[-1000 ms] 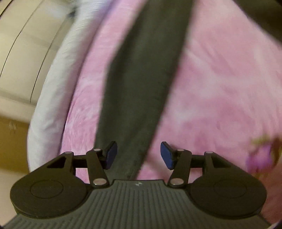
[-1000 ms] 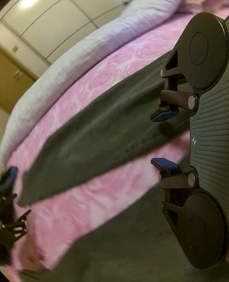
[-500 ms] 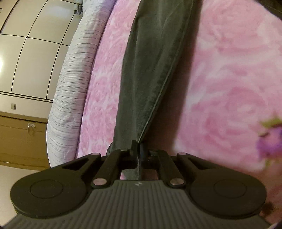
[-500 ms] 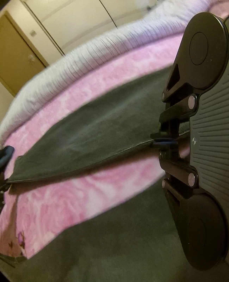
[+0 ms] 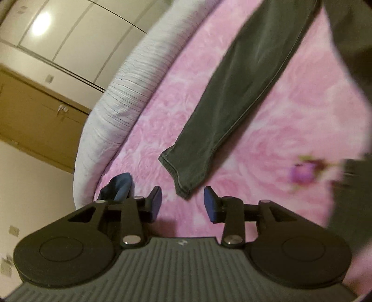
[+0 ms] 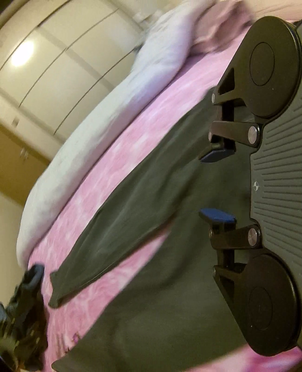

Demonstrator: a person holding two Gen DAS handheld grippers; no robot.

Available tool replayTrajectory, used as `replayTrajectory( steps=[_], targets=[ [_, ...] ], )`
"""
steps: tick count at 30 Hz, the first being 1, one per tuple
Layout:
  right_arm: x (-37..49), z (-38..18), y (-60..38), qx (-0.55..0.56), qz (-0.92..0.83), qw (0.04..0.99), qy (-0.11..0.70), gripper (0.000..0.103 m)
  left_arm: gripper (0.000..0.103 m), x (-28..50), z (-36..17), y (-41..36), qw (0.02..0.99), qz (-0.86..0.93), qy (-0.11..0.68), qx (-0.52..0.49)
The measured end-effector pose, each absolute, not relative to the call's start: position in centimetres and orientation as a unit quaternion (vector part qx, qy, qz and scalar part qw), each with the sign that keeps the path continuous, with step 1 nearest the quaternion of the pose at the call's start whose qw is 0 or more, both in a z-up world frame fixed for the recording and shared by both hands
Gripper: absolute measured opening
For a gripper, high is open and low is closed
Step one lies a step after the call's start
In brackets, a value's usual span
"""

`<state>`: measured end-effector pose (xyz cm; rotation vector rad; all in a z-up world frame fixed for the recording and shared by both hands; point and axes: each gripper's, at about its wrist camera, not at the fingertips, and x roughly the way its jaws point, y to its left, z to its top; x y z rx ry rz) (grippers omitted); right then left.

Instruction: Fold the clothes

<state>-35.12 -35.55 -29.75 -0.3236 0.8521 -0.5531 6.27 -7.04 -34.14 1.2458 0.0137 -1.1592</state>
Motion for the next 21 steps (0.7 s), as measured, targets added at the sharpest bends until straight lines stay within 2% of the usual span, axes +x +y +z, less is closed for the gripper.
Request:
replayTrajectory(
  steps=[2, 8, 11, 18, 19, 21],
  targets=[
    [-39.1, -29.4, -34.1, -0.136, -0.292, 0.857, 0.402, 0.049, 0.046, 5.3, -32.7, -4.0, 0.665, -0.526, 0.014, 0.530],
    [-44.5, -29.3, -31.1, -0.063, -0.320, 0.861, 0.390, 0.051, 0.046, 3.2, -32.6, 2.5, 0.651, -0.567, 0.041, 0.504],
    [-43.9, -29.6, -29.2, -0.065, -0.297, 0.871, 0.387, 0.052, 0.048, 1.8, -33.8, 3.1, 0.646, -0.581, 0.056, 0.492],
    [-38.7, -32.1, -25.0, -0.086, -0.200, 0.885, 0.411, 0.054, 0.050, 0.3, -38.0, -0.7, 0.595, -0.590, 0.049, 0.543],
    [-37.8, -32.5, -24.3, -0.093, -0.179, 0.887, 0.415, 0.054, 0.047, 0.5, -38.3, -1.3, 0.589, -0.592, 0.054, 0.548],
    [-36.0, -33.4, -22.9, -0.116, -0.137, 0.890, 0.419, 0.054, 0.010, 1.0, -38.5, -2.1, 0.574, -0.598, 0.074, 0.555]
  ],
)
